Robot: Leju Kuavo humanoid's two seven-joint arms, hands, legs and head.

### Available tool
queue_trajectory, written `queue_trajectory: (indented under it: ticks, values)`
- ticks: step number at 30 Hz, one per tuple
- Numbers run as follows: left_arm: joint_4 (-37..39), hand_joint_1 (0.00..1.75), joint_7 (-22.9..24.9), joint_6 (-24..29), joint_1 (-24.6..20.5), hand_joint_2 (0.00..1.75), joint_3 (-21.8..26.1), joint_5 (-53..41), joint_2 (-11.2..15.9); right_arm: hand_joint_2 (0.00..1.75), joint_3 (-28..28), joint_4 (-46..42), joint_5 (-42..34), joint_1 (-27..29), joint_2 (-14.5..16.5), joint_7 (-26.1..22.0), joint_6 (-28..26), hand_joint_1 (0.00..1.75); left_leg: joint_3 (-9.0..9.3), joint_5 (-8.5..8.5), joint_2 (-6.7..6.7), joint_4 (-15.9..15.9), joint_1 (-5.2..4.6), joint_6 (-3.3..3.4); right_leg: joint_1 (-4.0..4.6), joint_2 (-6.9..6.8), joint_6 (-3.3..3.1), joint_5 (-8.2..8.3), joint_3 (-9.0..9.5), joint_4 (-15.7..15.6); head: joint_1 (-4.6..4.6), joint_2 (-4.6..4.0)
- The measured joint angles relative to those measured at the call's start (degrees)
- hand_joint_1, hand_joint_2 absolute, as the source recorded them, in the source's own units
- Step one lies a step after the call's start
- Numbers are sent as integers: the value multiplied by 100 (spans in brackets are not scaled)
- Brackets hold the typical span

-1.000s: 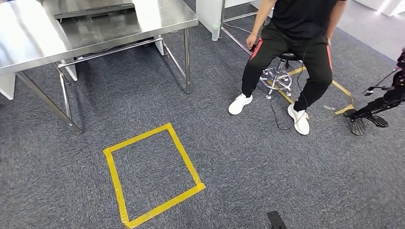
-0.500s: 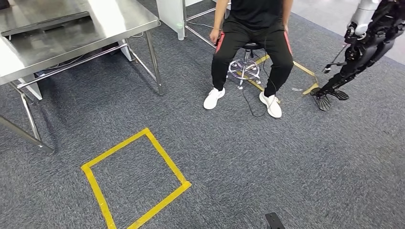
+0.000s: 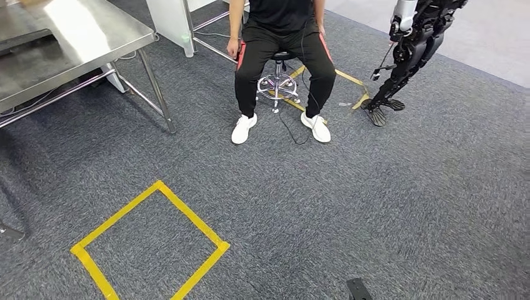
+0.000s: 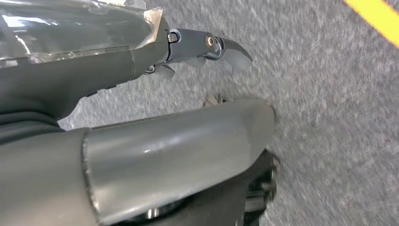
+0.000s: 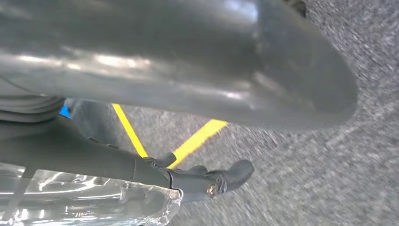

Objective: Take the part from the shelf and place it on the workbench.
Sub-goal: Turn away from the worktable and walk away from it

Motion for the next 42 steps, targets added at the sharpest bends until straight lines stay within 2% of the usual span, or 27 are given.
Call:
queue_trajectory:
  ticks: [2,3,4,5,6,7,8,10,12,13,15,17,19,21,22,23,24,26,28,30,32,34,36,37,38,40,42]
  values:
    - [0,0,1,1,-7,0,1,-1,-3,0,4,1,0,10,8,0,0,0,9,37,162,-50,4,87,16,-274,13,-165,-190,314,19,0]
    - [1,0,1,1,-4,0,2,-2,-5,0,7,1,1,3,11,0,0,0,10,44,248,-61,0,114,21,-460,-4,-323,-344,632,29,0]
    - [1,0,2,1,4,0,2,-2,-6,0,8,0,1,-9,12,0,0,0,4,42,336,-62,-7,128,28,-567,-18,-506,-543,1041,40,0]
    - [2,0,2,2,12,0,2,-2,-7,0,8,0,1,-15,11,0,0,0,0,40,428,-61,-14,133,22,-608,-15,-653,-724,1424,43,0]
    - [2,0,4,6,15,0,2,-2,-7,0,8,1,4,-12,9,0,0,0,-2,38,509,-60,-17,133,12,-624,10,-721,-824,1649,43,0]
    - [2,0,11,18,13,0,2,-2,-8,0,8,1,13,-4,9,1,0,0,-2,35,587,-59,-19,129,0,-642,56,-704,-812,1664,44,1]
    - [2,0,22,33,8,0,2,-1,-10,0,9,2,32,4,8,3,0,0,3,30,654,-59,-18,121,-14,-674,113,-598,-666,1412,44,1]
    - [3,0,50,81,-1,0,2,20,-19,0,22,1,95,0,9,13,0,0,31,6,775,-56,-31,83,-26,-872,196,-299,-176,547,45,1]
    - [4,0,71,133,-1,0,3,78,-26,0,58,-1,172,-23,13,28,5,0,67,-28,874,-50,-64,19,3,-1029,155,-117,117,37,33,1]
    - [4,0,79,155,0,0,3,108,-31,0,83,0,204,-29,16,37,9,0,85,-39,921,-51,-78,-11,23,-1036,111,-90,131,-3,25,1]
    - [2,0,89,186,-3,0,4,144,-45,0,128,1,252,-19,16,50,19,0,111,-60,986,-52,-60,-70,11,-924,29,-64,111,-13,13,1]
    - [-1,0,94,206,-6,0,4,148,-58,0,155,2,273,-16,21,69,20,0,28,-250,793,170,-25,-124,-34,-818,-65,-40,109,-32,1,1]
    - [-2,0,105,220,6,0,3,147,-62,0,166,2,280,-41,27,91,19,0,-272,-644,494,832,-9,-143,-40,-706,-141,-25,106,-36,-16,0]
    - [1,0,134,219,24,0,2,149,-63,0,168,2,295,-60,34,132,13,0,-617,-912,390,1524,-9,-139,-20,-576,-166,-19,95,-32,-21,0]
    - [3,0,150,214,29,0,2,154,-62,0,172,2,310,-60,42,159,9,0,-692,-890,375,1643,-7,-135,-14,-504,-165,-19,98,-30,-21,0]
    - [4,0,165,207,31,0,2,166,-61,0,183,2,332,-59,55,189,5,0,-667,-757,362,1552,-3,-130,-13,-428,-164,-19,106,-25,-21,0]
    - [5,0,177,198,32,0,2,180,-60,0,201,2,358,-61,70,213,3,0,-538,-535,322,1251,9,-125,-15,-347,-162,-20,114,-15,-22,0]
    - [14,0,197,188,33,0,2,204,-58,0,250,1,408,-82,98,248,1,0,-214,-159,48,502,58,-124,-2,-199,-142,-29,94,32,-24,0]
    - [30,0,222,190,35,0,3,215,-56,0,289,-2,443,-109,111,264,0,0,-84,-62,-159,157,66,-113,7,-64,-77,-24,18,73,-18,0]
    - [40,0,238,208,34,0,4,224,-56,0,305,-3,471,-111,115,270,0,0,-90,-55,-62,133,30,-46,-11,50,14,4,-56,68,-12,1]
    - [43,0,231,244,25,0,5,228,-60,0,316,-3,488,-103,126,285,0,0,-74,-18,87,85,19,54,-7,-156,51,-61,-177,222,-1,0]
    - [45,0,213,286,21,0,10,235,-64,0,328,-5,496,-131,132,296,0,0,-64,-2,263,56,4,120,12,-501,18,-331,-496,840,17,0]
    - [50,0,181,327,28,0,17,240,-72,0,335,-7,483,-154,132,300,2,0,-69,-8,449,56,-18,141,15,-610,2,-611,-880,1625,26,1]
    - [52,0,163,340,28,0,20,237,-76,0,335,-7,471,-150,133,302,3,0,-69,-12,530,57,-23,142,9,-626,23,-651,-963,1809,26,1]
    - [54,0,149,345,23,0,23,226,-81,0,335,-7,450,-141,132,304,5,0,-65,-17,601,57,-24,139,3,-646,63,-596,-911,1734,26,1]
    - [55,0,138,324,5,0,24,190,-90,0,333,-8,403,-132,122,305,10,0,-44,-32,723,57,-26,118,-6,-775,148,-324,-479,975,27,0]
    - [55,0,139,291,-16,0,21,146,-88,0,328,-9,352,-140,114,299,16,0,-15,-64,823,61,-58,67,22,-1002,133,-117,-75,258,23,0]
